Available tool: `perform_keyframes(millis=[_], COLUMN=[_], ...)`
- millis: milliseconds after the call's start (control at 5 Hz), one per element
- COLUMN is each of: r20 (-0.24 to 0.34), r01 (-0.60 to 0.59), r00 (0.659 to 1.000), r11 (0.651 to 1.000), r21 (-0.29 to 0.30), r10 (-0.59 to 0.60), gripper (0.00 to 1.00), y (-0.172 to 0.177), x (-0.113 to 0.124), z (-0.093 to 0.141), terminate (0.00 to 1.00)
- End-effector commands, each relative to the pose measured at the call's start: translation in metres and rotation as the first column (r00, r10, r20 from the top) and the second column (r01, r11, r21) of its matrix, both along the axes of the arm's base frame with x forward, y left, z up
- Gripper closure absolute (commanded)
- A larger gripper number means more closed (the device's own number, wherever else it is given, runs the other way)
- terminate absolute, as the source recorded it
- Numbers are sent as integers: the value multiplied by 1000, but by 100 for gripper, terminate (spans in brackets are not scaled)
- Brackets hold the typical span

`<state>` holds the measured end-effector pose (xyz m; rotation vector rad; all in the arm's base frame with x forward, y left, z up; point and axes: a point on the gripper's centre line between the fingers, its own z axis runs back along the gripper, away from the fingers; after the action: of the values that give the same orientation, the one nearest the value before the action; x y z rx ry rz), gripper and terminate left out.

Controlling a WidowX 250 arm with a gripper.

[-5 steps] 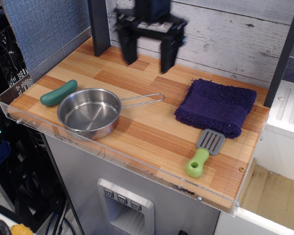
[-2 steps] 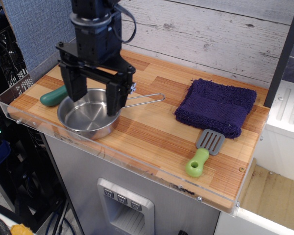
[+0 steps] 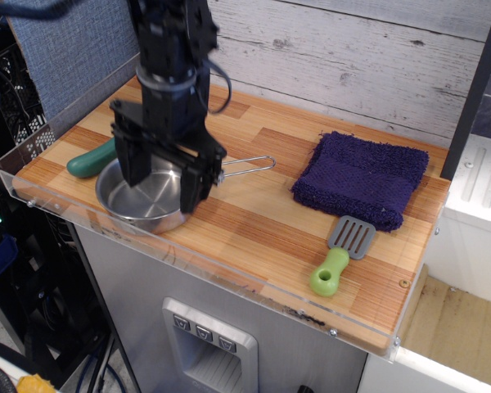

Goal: Place the metal pot on the front left corner of the purple towel.

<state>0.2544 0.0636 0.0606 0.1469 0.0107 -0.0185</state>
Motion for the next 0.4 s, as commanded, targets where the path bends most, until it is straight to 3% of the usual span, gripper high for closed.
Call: perform_keyframes(millis=[0, 200], r20=[-8, -15], r01=[10, -6], r00=[1000, 1000], r11=[999, 1000], r21=[38, 20], r10=[-10, 7], gripper=[0, 0], y=[9, 9], x=[11, 13], z=[-25, -40], terminate=[0, 0])
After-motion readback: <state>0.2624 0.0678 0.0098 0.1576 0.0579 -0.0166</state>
